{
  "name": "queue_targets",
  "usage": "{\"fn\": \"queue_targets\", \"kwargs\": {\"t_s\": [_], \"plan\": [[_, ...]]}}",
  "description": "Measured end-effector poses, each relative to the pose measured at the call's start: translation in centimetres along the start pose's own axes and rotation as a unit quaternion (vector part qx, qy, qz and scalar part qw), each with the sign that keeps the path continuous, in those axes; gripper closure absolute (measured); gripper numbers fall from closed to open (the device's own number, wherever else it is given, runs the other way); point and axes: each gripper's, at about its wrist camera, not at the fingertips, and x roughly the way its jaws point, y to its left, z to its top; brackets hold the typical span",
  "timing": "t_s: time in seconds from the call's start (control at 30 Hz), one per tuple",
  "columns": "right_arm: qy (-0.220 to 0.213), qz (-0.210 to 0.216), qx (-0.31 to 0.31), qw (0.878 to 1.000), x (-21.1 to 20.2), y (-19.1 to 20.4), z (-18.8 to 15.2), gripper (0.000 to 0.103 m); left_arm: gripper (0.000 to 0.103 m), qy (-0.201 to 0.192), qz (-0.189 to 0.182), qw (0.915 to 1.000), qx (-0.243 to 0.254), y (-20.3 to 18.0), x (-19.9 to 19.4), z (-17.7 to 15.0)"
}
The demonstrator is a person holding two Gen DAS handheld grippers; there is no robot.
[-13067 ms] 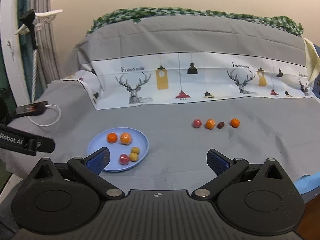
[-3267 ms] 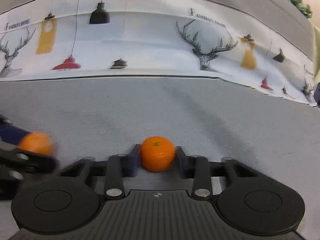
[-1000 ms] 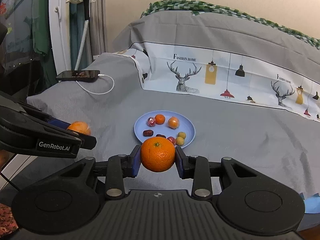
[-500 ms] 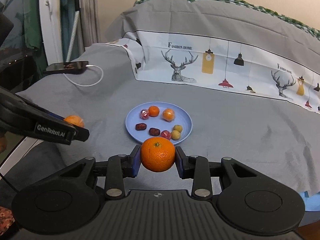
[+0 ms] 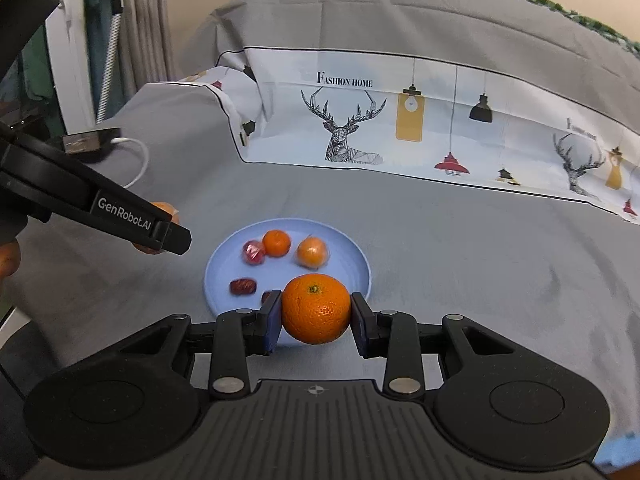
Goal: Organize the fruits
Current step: 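Carry both mandarins in the left and right tools toward the plate, then lower the wrapped mandarin with the left tool while the right places its mandarin on the plate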
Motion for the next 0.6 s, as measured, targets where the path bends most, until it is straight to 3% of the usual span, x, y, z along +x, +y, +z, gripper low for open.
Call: {"fn": "queue_targets", "kwargs": {"t_s": [0.33, 0.6], "plan": [[0.028, 0.006, -0.008, 1.0, 8.6, -1.1, 0.9, 0.066, 0.067, 0.031, 0.009, 0.9994, 0.01, -0.3, 8.2, 3.3], [0.042, 0.012, -0.013, 0.999, 12.7, -1.9, 0.6, 0.066, 0.067, 0.052, 0.021, 0.9981, 0.025, -0.8, 12.7, 3.6]]}}
